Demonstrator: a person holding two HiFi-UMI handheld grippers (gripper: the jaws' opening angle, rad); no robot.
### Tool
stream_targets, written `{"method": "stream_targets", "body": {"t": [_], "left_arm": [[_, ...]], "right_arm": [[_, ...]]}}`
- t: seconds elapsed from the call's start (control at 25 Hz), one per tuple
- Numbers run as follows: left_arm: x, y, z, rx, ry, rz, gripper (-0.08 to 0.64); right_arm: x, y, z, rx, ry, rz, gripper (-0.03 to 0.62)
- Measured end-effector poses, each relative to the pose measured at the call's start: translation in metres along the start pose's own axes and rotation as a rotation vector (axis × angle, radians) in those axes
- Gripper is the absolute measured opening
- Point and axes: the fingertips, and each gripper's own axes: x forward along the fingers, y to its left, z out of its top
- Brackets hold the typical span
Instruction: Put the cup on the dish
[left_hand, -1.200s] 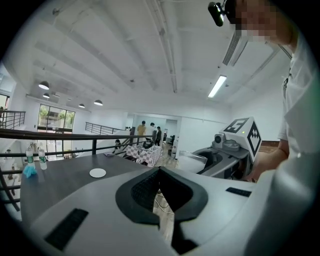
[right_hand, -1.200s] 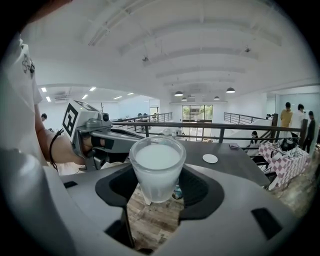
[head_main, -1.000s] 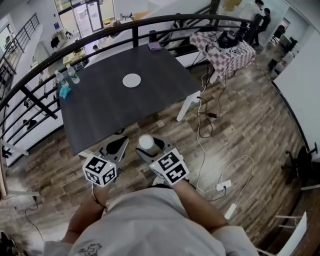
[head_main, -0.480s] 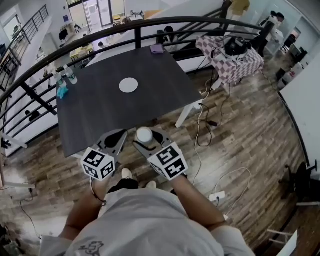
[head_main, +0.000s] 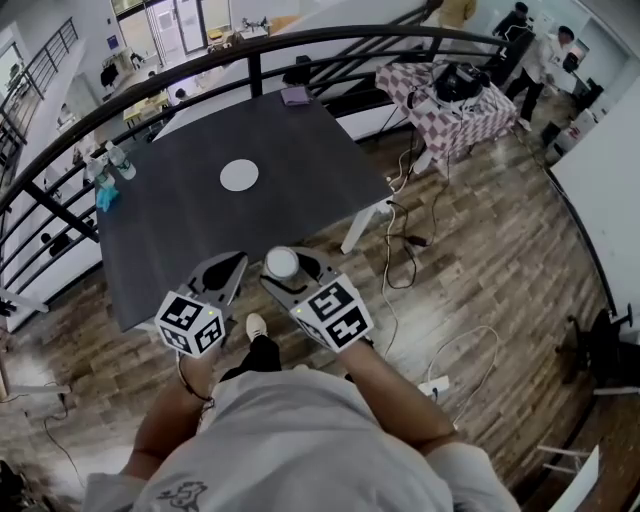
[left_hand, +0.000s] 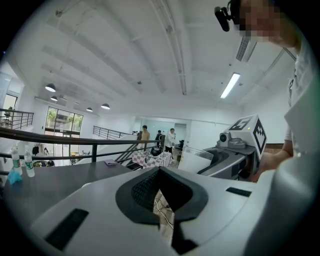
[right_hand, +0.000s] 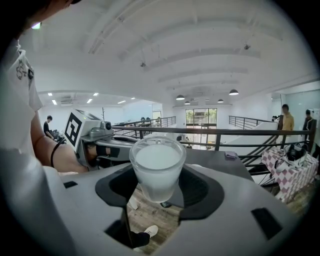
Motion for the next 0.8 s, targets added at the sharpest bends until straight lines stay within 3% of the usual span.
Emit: {"method": "stream_targets", "body": {"t": [0.36, 0.8], "left_arm": [[0.033, 0.049, 0.006, -0.004, 0.015, -0.025, -0.002], [0.078, 0.172, 0.025, -0.025, 0.056, -0.076, -0.002]], "right_arm": [[0.050, -0.034, 0.014, 0.020, 0.026, 0.019, 0.264], [0.161, -0.095, 0.048, 0.063, 0.057, -0.019, 0.264]]}}
